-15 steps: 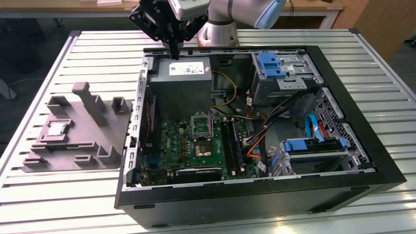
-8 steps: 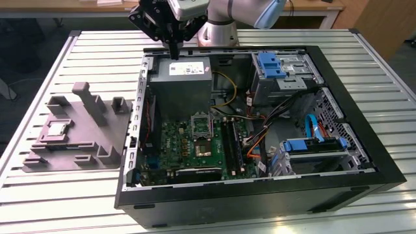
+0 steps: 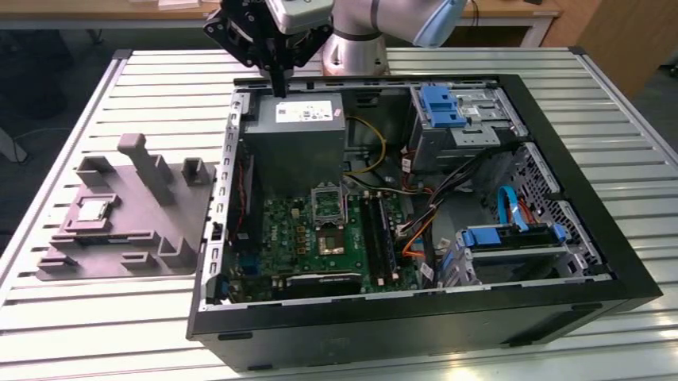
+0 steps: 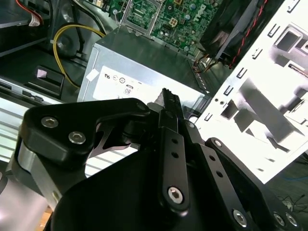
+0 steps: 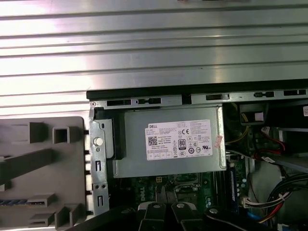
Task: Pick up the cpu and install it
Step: 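Reach for the cpu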
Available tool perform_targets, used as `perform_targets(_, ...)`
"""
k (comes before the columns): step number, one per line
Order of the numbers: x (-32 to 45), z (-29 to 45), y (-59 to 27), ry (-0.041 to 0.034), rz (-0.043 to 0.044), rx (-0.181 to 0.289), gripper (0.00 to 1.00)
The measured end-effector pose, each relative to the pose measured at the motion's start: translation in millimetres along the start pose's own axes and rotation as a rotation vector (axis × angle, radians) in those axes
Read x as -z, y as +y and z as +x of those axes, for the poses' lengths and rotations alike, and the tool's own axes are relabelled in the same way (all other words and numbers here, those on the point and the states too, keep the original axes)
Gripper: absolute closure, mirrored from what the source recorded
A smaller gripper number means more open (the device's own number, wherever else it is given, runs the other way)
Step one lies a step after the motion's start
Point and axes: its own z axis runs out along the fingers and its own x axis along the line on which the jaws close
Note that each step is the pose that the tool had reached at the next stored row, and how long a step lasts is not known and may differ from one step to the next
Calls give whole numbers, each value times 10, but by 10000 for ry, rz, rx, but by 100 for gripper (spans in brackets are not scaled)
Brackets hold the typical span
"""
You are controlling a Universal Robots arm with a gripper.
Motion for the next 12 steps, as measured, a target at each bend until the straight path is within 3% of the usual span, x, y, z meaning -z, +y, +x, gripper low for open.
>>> perform_targets(12, 1, 77, -6, 3, 1, 0, 89)
